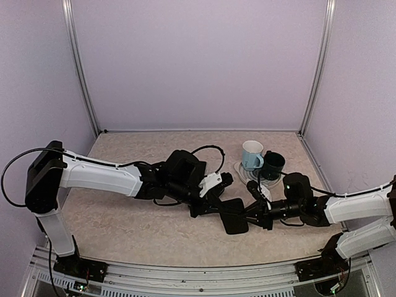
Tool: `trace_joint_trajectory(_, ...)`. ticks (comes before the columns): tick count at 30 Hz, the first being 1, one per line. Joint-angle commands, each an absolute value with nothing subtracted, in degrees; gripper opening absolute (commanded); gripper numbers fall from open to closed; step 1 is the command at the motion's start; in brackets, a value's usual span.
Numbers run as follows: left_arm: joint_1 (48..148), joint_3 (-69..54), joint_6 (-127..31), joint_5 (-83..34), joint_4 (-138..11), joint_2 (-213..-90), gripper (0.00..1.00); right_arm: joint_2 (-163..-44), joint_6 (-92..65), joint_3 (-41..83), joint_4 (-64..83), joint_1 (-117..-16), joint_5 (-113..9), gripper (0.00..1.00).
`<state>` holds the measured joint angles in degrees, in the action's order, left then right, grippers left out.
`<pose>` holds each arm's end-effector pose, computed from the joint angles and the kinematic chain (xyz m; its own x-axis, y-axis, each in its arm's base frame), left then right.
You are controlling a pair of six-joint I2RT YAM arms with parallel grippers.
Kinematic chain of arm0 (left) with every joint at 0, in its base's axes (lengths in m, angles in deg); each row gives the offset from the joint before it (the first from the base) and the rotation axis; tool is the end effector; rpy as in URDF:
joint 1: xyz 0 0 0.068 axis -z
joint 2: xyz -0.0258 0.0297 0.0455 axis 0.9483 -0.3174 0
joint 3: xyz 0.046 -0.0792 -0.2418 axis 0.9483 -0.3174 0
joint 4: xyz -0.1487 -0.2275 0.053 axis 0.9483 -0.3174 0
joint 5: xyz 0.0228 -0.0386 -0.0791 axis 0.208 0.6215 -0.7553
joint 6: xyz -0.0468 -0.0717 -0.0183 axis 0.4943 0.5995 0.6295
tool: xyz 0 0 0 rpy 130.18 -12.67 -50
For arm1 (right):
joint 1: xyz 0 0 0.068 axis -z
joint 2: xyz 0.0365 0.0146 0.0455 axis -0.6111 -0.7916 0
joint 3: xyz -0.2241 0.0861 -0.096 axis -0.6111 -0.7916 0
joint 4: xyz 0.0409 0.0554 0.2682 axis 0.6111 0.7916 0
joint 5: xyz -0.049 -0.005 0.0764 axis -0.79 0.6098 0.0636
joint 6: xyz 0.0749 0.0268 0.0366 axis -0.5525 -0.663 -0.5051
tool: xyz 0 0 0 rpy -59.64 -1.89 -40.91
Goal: Put the phone into the phone case
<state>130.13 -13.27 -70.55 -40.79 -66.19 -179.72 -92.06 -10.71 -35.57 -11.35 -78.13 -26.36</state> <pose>0.2000 -0.3901 0.1554 -0.1437 0.5549 -0.8194 0.9895 0.0939 -0.1099 0.1747 0.2050 0.1150 -0.4462 -0.2983 -0.8438 -0.8732 0.3515 0.3375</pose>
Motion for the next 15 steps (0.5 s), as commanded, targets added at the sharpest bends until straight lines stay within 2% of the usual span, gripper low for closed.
trace_joint_trajectory(1,129.7,-13.3,-71.2,-36.6,-68.3,-181.1,0.0,-90.6,-13.2,-35.9,-16.3,-78.2,-24.1,0.11)
trace_joint_trajectory(3,129.7,-13.2,-71.3,-36.4,-68.1,-181.2,0.0,-91.0,-11.8,-35.8,-16.4,-78.9,-24.6,0.22)
trace_joint_trajectory(6,129.8,-12.8,-71.6,-35.9,-68.1,-181.7,0.0,-92.0,-10.3,-35.8,-18.2,-79.5,-24.6,0.24)
trace_joint_trajectory(10,129.9,-11.9,-71.7,-35.7,-68.3,-182.4,0.0,-93.3,-9.4,-33.9,-17.2,-79.9,-23.9,0.19)
trace_joint_trajectory(14,130.0,-11.2,-70.6,-35.0,-68.0,-182.6,0.0,-93.2,-10.3,-32.8,-14.9,-80.3,-22.7,0.03)
trace_joint_trajectory(15,129.9,-11.1,-70.0,-34.1,-67.8,-182.4,0.08,-92.9,-11.2,-32.7,-14.0,-80.2,-22.8,0.0)
